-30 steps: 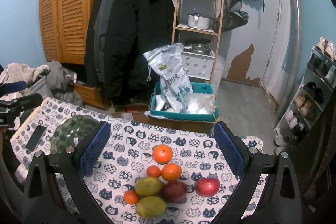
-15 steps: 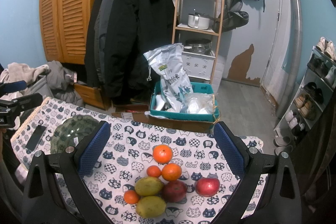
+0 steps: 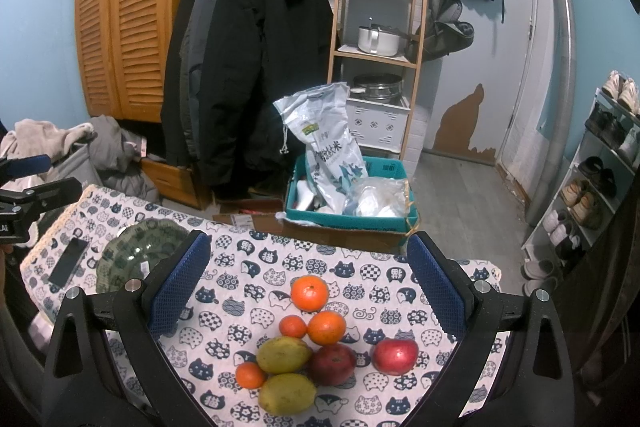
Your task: Organize fruits
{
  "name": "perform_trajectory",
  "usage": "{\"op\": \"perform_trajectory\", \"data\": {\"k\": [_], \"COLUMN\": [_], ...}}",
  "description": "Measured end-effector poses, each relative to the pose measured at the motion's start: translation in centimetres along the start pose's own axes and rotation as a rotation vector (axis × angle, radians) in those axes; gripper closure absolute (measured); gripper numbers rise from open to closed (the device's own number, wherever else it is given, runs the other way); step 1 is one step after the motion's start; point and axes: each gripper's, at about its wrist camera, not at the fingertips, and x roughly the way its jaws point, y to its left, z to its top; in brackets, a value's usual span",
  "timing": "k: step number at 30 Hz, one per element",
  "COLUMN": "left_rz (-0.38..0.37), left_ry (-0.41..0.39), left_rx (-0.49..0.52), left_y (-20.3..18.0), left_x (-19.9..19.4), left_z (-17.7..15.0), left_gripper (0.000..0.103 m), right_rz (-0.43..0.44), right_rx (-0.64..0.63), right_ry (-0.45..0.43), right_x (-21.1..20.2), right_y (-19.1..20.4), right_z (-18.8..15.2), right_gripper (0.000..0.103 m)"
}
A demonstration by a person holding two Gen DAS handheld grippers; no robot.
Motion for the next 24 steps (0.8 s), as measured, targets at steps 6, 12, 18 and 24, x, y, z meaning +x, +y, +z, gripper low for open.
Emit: {"op": "perform_trajectory", "data": {"k": [6, 12, 18, 24], "left_rz": [0.000, -0.001, -0.004, -0.017], "left_ry": [0.002, 0.007, 0.040, 0.103], "left_rx": [0.000, 0.001, 0.005, -0.003], "left_y": [0.0, -0.1, -0.4, -0.3], "left_x": [0.0, 0.0, 0.8, 2.5], "left_z": [0.1, 0.0, -0.4, -0.7], "left_gripper": [0.001, 0.001, 0.001, 0.001], "right_rz": [-0.001, -0.005, -0.014, -0.032], "right_rx": [0.000, 0.001, 0.015, 0.040], "right_ry": [0.000, 0.004, 0.038, 0.082], "right_x": [0.0, 0.1, 1.0, 1.8], "right_y": [-0.1, -0.1, -0.6, -1.6], "right_z": [0.0, -0.1, -0.6, -1.3], "right_gripper": [0.006, 0.006, 0.006, 0.006]}}
